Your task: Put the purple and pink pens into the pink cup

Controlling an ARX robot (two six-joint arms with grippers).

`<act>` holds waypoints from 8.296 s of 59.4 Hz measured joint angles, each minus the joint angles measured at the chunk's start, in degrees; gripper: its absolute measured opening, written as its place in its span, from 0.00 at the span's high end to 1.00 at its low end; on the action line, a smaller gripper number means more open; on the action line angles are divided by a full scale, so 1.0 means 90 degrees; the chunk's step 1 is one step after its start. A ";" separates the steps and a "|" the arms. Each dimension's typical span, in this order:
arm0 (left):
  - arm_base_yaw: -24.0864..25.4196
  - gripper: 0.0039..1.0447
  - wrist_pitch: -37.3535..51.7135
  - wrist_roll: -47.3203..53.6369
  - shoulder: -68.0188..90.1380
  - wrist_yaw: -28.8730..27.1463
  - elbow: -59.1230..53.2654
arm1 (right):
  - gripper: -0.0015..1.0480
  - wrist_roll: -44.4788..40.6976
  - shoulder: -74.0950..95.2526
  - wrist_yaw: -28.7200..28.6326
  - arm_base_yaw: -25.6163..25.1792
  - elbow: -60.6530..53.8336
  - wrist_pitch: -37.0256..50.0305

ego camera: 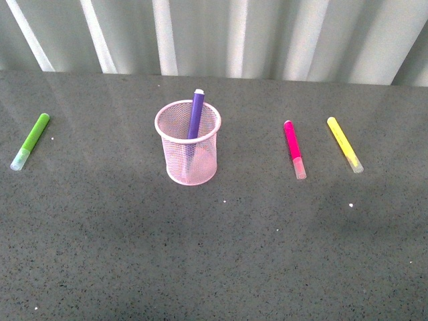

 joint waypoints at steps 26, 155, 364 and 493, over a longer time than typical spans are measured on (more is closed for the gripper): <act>0.0000 0.16 0.0000 0.0002 0.0000 0.0000 0.0000 | 0.07 0.0379 0.0379 0.0719 0.0206 0.0287 -0.0753; 0.0000 0.06 0.0000 0.0019 -0.0005 0.0002 0.0000 | 0.07 0.0811 1.5798 0.0554 0.1831 1.0253 -0.0877; 0.0000 0.06 0.0000 0.0019 -0.0005 0.0000 0.0000 | 0.48 0.0384 1.4926 0.0862 0.4080 0.7893 0.5530; 0.0000 0.06 0.0000 0.0019 -0.0005 0.0002 0.0000 | 0.97 -0.0005 0.4257 0.0005 0.0000 0.0007 0.4146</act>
